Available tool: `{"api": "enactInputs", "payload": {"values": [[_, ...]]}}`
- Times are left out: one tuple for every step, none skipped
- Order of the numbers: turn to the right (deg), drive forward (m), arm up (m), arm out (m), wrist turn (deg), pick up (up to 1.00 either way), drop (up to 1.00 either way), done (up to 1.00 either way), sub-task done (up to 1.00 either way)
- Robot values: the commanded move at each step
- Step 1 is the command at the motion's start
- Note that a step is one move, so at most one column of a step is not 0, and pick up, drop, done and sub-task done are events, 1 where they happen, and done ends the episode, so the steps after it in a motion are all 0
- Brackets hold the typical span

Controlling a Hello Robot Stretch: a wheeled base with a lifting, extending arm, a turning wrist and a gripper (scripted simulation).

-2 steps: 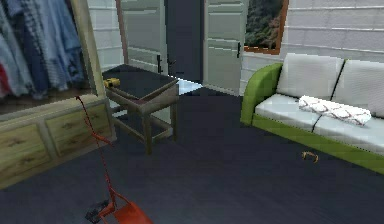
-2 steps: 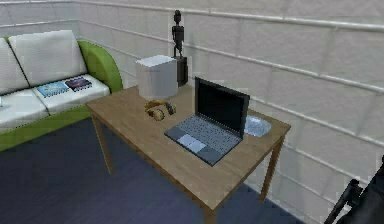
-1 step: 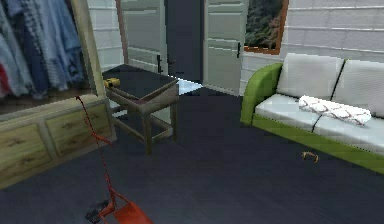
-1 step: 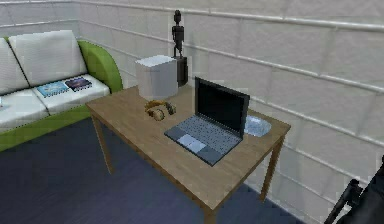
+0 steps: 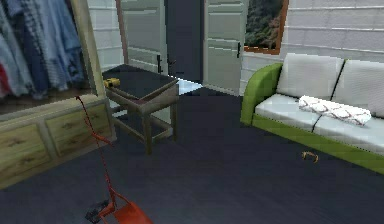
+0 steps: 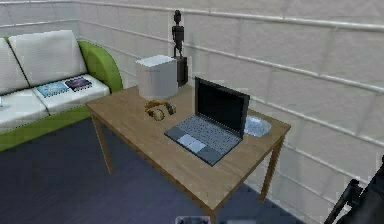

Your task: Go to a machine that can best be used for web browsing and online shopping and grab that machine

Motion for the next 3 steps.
{"api": "enactInputs", "payload": {"values": [[0.0, 0.0, 0.0, 0.42, 0.0, 0.0, 0.0, 0.0, 0.0], [0.0, 0.0, 0.0, 0.0, 45.0, 0.0, 0.0, 0.0, 0.0], [0.0, 0.0, 0.0, 0.0, 45.0, 0.0, 0.0, 0.0, 0.0]]}}
